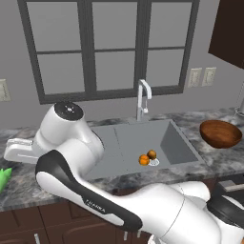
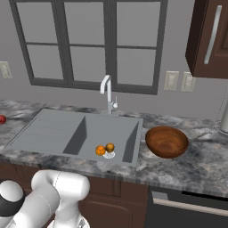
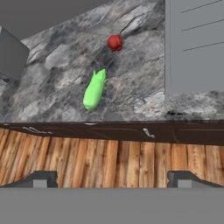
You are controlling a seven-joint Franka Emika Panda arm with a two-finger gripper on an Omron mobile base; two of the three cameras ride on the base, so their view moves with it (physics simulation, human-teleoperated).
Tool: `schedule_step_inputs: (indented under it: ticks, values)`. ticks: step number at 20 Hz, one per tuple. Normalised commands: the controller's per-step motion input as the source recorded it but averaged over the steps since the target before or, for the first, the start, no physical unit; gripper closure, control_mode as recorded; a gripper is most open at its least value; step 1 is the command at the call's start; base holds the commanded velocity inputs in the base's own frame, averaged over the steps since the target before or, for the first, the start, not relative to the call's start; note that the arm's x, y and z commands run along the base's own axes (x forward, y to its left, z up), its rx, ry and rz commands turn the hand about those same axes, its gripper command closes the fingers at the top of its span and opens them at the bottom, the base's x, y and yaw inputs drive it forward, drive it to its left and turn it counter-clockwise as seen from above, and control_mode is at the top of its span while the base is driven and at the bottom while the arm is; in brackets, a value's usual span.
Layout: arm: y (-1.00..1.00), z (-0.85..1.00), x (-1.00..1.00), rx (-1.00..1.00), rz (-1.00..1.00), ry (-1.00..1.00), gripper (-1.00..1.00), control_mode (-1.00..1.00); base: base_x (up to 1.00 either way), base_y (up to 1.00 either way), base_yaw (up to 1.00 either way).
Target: There is a mixed pile of frozen fruits and vegetables on the counter. Locate all the frozen vegetables and place the items in a bowl on the counter. Take all the frozen fruits and defrost them in a running sink.
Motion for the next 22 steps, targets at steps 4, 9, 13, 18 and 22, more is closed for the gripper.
schedule_step_inputs:
  ticks: [4, 9, 13, 18, 22]
  values:
    - [0.01, -0.15, 0.2, 0.0, 0.0, 0.03, -1.0, -1.0, 0.0, 0.0, 0.0]
    - [0.15, -0.18, 0.22, 0.0, 0.0, 0.0, -1.0, -1.0, 0.0, 0.0, 0.0]
    - [0.18, -0.21, 0.19, 0.0, 0.0, 0.0, -1.0, -1.0, 0.0, 0.0, 0.0]
    - [0.15, -0.12, 0.1, 0.0, 0.0, 0.0, -1.0, -1.0, 0.0, 0.0, 0.0]
    - [0.16, -0.1, 0.12, 0.0, 0.0, 0.0, -1.0, -1.0, 0.0, 0.0, 0.0]
